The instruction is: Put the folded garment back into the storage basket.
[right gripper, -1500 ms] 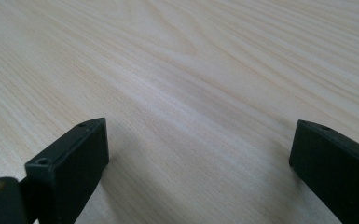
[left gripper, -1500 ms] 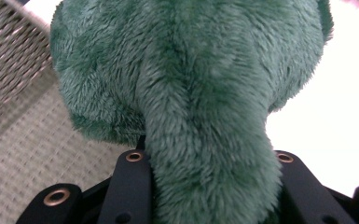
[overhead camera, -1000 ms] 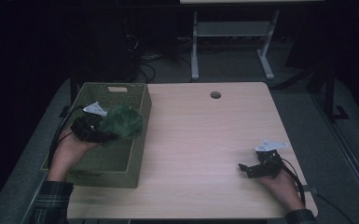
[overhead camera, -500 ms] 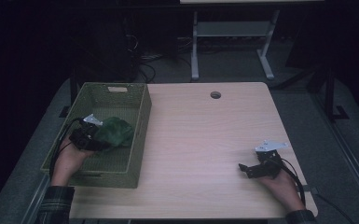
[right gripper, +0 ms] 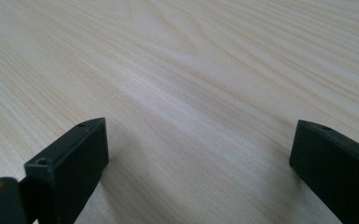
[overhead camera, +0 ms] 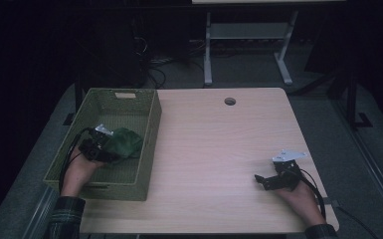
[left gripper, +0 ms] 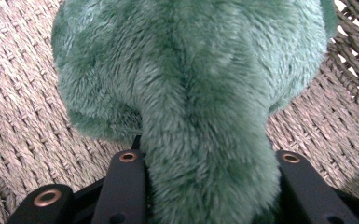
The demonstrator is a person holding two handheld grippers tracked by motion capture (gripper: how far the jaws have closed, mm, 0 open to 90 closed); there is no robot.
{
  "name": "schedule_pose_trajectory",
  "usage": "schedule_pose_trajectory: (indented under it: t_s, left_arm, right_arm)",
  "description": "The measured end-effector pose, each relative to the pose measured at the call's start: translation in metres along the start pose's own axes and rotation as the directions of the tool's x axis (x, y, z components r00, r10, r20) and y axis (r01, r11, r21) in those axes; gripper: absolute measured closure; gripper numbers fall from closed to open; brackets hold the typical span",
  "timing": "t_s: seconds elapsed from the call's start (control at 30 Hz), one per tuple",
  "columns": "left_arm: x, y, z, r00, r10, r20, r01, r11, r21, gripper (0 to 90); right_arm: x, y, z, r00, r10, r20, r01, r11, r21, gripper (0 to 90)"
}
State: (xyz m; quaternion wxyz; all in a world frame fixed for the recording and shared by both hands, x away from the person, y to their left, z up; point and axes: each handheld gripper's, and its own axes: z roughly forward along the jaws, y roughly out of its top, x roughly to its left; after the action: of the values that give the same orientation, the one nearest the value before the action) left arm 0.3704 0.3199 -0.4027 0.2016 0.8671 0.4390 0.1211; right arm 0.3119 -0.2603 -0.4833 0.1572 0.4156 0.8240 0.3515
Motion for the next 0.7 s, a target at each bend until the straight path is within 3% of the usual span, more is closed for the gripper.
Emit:
schedule_pose_trajectory:
  t_s: [0.23,0.5,0.7]
  left_arm:
    - [0.0017,-0.0011,0.0019,0.9998,-0.019,0.004,0.019,0.9998,0.003,48.6]
    - [0.006,-0.0025,0.0013,0.999,-0.042,-0.013,0.042,0.999,-0.015,14.9]
    - [0.0064,-0.0018,-0.0069,0.9991,-0.041,0.005,0.041,0.9979,-0.049,12.8]
  right_arm:
    - [0.0,0.0,0.0,1.0,0.0,0.0,0.0,1.0,0.0,4.0]
    - [0.0,0.0,0.0,1.0,0.0,0.0,0.0,1.0,0.0,4.0]
    - [0.0,0.0,0.0,1.0,0.0,0.0,0.0,1.0,0.0,4.0]
